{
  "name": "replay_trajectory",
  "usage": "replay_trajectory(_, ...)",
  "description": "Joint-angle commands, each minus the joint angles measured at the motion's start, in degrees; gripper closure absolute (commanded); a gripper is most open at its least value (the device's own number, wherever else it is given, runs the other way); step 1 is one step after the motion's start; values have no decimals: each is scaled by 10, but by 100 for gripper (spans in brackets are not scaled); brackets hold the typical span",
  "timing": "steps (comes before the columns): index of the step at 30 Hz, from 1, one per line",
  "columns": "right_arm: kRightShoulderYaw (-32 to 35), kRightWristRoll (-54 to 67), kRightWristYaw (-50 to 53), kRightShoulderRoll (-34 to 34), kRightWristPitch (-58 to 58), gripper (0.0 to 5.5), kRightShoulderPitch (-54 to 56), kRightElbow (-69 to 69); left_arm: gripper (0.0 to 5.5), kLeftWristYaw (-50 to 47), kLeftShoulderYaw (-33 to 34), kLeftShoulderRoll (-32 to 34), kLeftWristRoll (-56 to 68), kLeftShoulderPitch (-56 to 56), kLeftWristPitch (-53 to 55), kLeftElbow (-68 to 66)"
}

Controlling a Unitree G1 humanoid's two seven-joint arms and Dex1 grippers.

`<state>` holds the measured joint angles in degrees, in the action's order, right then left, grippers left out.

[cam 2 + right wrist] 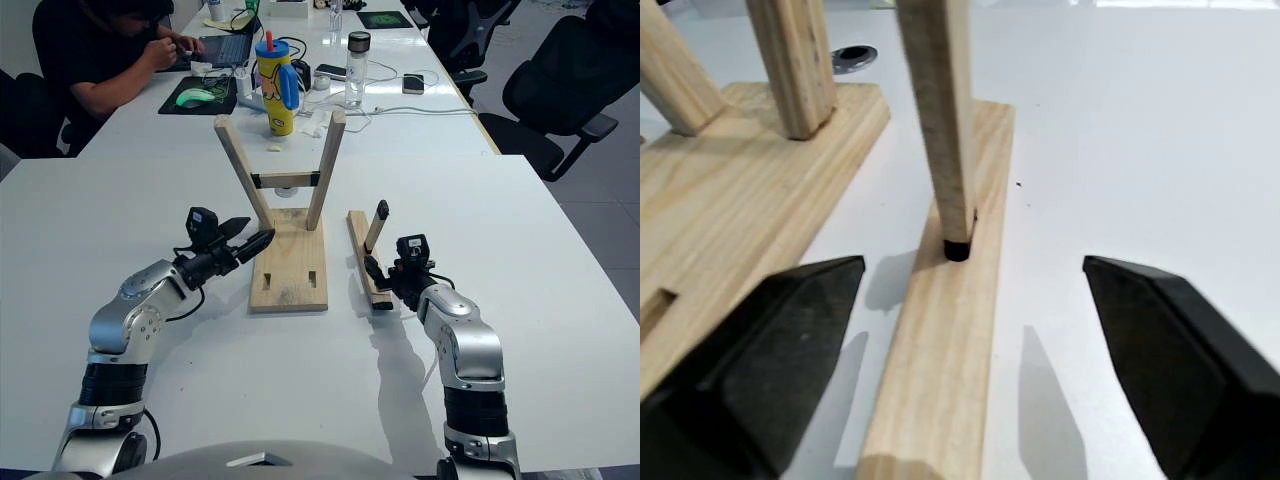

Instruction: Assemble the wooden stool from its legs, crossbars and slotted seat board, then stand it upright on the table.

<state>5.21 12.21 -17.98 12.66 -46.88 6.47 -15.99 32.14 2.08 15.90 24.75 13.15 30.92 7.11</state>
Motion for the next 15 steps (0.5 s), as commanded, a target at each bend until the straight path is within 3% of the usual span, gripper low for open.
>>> replay_trajectory(1,-33,-6,6,2,-27,135,18,32,152,-1,-9,5,-7,12,2,-7)
replay_trajectory(6,-54,-17,17,3,-33,135,23,65,152,1,-21,11,-17,22,-1,-11)
replay_trajectory(15,-58,-31,47,-5,-31,254,12,71,150,4,-26,32,-42,44,-15,-17)
